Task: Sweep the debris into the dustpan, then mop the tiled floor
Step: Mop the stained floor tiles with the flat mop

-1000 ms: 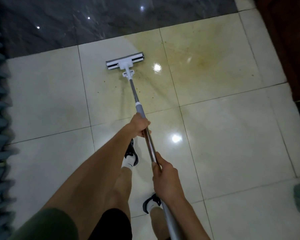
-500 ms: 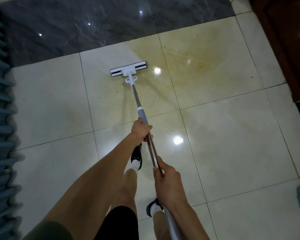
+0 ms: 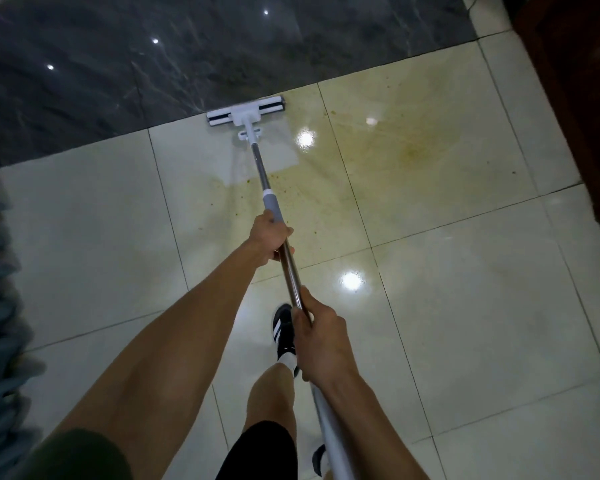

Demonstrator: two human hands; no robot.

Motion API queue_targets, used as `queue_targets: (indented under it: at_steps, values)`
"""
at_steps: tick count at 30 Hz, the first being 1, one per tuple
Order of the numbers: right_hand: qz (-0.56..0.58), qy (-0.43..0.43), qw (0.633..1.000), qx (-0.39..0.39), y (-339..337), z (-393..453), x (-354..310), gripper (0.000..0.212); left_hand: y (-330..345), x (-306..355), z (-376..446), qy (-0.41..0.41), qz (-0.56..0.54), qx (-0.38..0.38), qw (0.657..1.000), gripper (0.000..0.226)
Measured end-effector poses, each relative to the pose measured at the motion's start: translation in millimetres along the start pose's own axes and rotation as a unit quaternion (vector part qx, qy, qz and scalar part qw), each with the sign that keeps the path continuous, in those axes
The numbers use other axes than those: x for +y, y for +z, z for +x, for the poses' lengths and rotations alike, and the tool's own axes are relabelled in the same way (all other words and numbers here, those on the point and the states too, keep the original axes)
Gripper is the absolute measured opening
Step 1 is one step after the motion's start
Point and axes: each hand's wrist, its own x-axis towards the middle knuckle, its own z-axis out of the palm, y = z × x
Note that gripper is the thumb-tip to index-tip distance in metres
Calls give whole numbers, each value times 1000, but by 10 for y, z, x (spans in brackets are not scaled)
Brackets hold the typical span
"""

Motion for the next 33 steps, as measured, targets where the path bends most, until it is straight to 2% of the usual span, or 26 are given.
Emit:
queue_targets:
  at_steps: [2, 8, 18, 23, 33]
  values:
    - [-4, -1, 1000, 2, 39, 244, -254, 44, -155, 295, 183, 5, 12, 0, 1000, 61]
    - [-2, 14, 1000, 1, -121, 673, -646, 43, -196, 708, 499, 37, -2, 0, 999, 23]
    - [11, 27, 1000, -12, -198, 372, -578, 41, -121, 675, 279, 10, 24, -23, 999, 26]
    - [-4, 41, 999, -21, -267, 10, -217, 44, 101, 372, -70, -10, 51, -45, 998, 33]
    - [26, 51, 998, -19, -622, -1290, 1178, 38, 1073, -913, -1145, -20, 64, -80, 995, 42]
